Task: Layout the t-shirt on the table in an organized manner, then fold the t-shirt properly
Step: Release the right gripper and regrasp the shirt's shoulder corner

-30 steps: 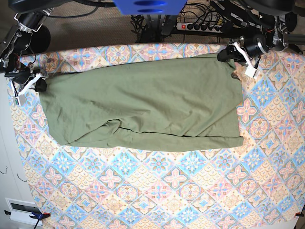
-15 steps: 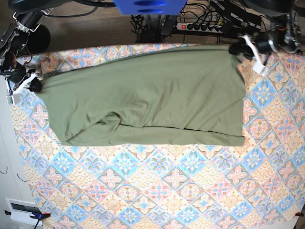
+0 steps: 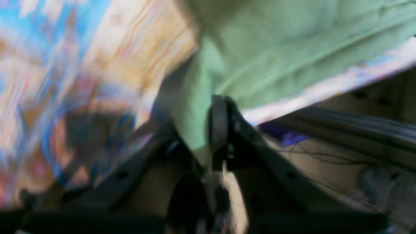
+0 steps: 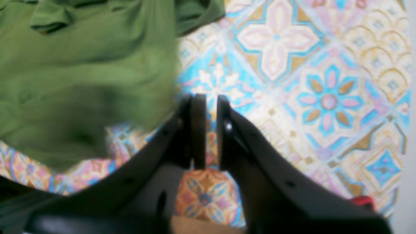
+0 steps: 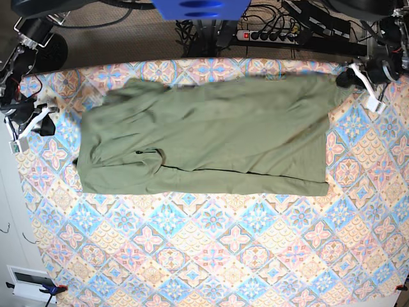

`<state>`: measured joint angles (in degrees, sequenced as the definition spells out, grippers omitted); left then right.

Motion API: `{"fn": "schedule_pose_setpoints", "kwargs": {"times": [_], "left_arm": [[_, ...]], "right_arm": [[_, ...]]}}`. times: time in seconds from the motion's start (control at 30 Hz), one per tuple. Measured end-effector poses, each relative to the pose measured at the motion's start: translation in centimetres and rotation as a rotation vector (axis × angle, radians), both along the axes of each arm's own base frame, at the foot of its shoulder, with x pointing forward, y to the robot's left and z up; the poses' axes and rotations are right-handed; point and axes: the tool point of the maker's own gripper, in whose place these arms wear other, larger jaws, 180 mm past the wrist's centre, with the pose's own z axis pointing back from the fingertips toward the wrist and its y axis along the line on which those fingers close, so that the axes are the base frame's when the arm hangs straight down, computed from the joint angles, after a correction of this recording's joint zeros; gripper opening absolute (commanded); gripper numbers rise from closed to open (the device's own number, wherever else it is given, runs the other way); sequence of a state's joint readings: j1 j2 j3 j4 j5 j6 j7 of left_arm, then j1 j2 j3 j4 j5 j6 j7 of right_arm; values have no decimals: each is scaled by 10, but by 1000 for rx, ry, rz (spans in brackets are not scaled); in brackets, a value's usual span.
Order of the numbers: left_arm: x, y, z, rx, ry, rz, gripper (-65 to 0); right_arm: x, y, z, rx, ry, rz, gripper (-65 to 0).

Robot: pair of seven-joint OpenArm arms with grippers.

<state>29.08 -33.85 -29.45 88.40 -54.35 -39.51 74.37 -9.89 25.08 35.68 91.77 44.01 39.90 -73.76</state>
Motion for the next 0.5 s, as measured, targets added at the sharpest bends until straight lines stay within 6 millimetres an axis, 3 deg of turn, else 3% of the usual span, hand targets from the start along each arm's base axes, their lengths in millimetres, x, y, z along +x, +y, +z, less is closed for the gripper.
{"fn": "schedule_pose_setpoints", "kwargs": {"times": [0.07,0.13,0.33,0.4,0.5], "left_arm": [[-9,-8,-13,18,31,-24,-527],[-5,-23,-18,-10,-5,-27,-526],[-3,-38,-29,-45,-4,-73,-527],[-4,-38,-29,-49,-4,-69,-527],[-3,-38,-29,-49,-4,-68,-527]], "right_arm": [[-17,0,-14,-13,70,0,-598],[-28,-4,-23,-41,120,-7,-598],[-23,-9,-17,-64,99,-8,-593],[-33,-1,-18,-56,109,11,-568],[-48,7,-11,-95,121,58,-480]]}}
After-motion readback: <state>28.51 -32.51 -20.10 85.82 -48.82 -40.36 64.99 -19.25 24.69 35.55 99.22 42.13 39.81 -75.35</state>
